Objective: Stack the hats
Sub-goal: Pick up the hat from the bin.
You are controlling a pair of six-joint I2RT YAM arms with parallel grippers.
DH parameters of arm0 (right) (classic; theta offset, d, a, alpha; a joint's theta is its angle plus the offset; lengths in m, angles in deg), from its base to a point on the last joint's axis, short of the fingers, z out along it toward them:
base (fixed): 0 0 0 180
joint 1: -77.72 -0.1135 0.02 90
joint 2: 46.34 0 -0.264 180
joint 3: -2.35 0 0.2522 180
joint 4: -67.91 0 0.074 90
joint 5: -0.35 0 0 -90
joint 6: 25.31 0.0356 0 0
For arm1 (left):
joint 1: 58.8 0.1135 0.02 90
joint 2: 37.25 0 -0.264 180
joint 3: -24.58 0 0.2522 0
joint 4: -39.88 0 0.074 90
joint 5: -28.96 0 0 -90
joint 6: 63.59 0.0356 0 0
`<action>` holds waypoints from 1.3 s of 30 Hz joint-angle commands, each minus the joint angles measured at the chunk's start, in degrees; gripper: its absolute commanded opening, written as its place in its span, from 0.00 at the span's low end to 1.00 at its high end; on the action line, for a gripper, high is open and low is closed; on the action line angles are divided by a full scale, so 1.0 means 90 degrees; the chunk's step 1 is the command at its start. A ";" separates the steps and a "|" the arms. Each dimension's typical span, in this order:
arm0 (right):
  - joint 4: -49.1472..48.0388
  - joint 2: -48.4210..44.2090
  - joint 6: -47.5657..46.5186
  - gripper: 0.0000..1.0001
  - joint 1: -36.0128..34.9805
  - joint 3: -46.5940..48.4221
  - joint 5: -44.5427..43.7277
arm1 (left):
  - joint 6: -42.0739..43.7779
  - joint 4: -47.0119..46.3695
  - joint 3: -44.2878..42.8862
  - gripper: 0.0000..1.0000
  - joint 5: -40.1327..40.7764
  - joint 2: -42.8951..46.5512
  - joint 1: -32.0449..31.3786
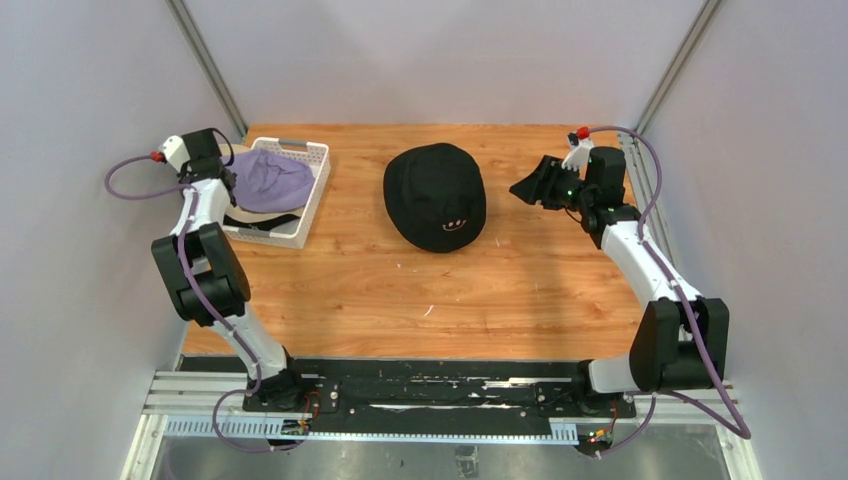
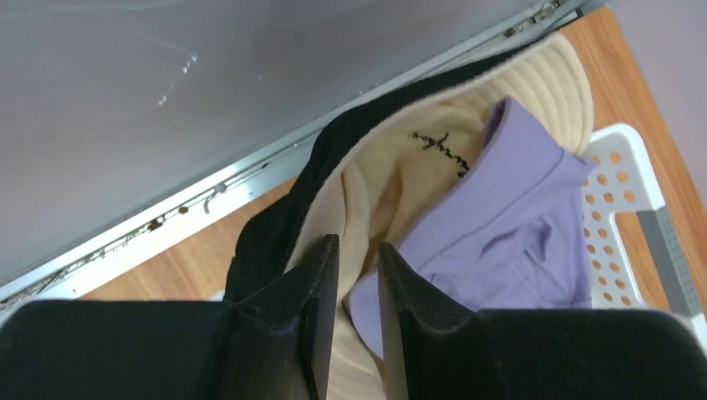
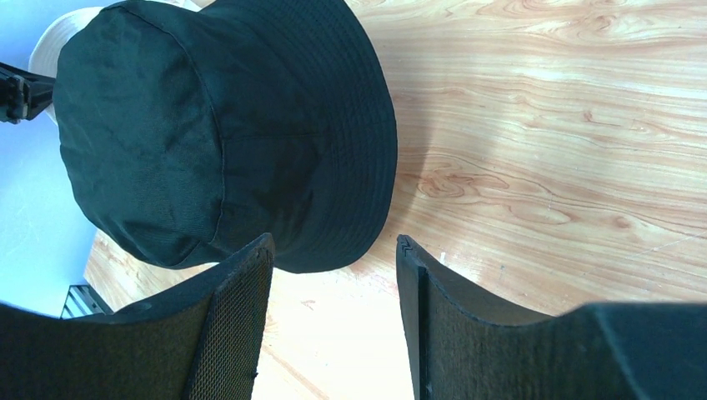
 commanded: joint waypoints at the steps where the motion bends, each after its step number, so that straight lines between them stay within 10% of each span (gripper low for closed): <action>1: 0.0040 -0.0062 -0.0034 0.56 -0.0106 0.0124 0.0181 | -0.0123 -0.0706 0.0036 0.30 -0.0402 -0.0136 0.0168; 39: -0.0504 0.0062 0.0356 0.54 -0.0106 -0.0100 0.0541 | -0.0307 -0.1240 -0.0100 0.41 -0.1220 -0.0847 0.0262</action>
